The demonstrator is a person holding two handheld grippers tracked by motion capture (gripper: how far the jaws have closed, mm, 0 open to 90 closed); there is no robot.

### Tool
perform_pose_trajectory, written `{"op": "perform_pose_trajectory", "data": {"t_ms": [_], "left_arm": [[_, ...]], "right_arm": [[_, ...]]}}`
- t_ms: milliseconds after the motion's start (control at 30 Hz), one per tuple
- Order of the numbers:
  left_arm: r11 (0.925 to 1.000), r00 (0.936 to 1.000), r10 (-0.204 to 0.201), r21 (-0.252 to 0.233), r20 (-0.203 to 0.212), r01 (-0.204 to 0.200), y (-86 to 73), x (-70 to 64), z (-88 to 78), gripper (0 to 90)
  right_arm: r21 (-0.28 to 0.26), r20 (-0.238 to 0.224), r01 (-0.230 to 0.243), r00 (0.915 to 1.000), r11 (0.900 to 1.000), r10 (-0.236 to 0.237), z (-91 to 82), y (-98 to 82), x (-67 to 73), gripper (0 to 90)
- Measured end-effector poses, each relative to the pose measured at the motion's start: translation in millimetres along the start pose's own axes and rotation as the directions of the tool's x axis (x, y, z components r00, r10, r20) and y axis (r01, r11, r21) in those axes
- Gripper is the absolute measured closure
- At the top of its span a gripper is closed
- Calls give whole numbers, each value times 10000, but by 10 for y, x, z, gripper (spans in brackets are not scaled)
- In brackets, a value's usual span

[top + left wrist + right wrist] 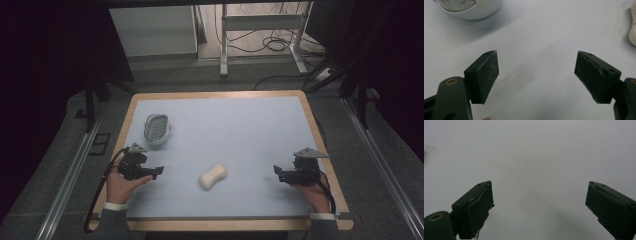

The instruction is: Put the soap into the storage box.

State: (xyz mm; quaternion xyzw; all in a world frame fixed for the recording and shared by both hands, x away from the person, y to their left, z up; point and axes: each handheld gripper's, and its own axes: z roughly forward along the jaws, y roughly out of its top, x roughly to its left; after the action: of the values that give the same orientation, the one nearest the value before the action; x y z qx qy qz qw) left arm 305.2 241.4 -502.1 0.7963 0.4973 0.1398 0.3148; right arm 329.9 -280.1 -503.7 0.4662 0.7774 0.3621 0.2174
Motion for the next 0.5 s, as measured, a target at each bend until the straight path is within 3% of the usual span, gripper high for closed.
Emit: {"op": "perform_pose_trajectory", "data": {"t_ms": [67,133,200,300,500], "left_arm": [[9999,9998,-17,-126,-201,15,-8,-18,-17,224],[9999,9998,-14,-107,-212,12,-5,-19,-21,224],[9999,9997,-113,-104,-219,111,3,-45,-35,225],[9997,9997,-139,-223,-209,135,11,-76,-59,222],[9994,9998,-194,-299,-35,193,42,-133,-109,225]], "right_arm": [[-275,-381,-340,9987,9990,330,-20,1,-11,87],[-438,-386,-326,9988,9985,309,-29,0,-6,94],[-391,-106,21,9999,9992,-26,-6,-5,7,94],[-346,-263,-41,9996,9994,32,-5,-11,-11,94],[-392,-155,-105,9998,9992,99,-47,-11,-46,94]]}}
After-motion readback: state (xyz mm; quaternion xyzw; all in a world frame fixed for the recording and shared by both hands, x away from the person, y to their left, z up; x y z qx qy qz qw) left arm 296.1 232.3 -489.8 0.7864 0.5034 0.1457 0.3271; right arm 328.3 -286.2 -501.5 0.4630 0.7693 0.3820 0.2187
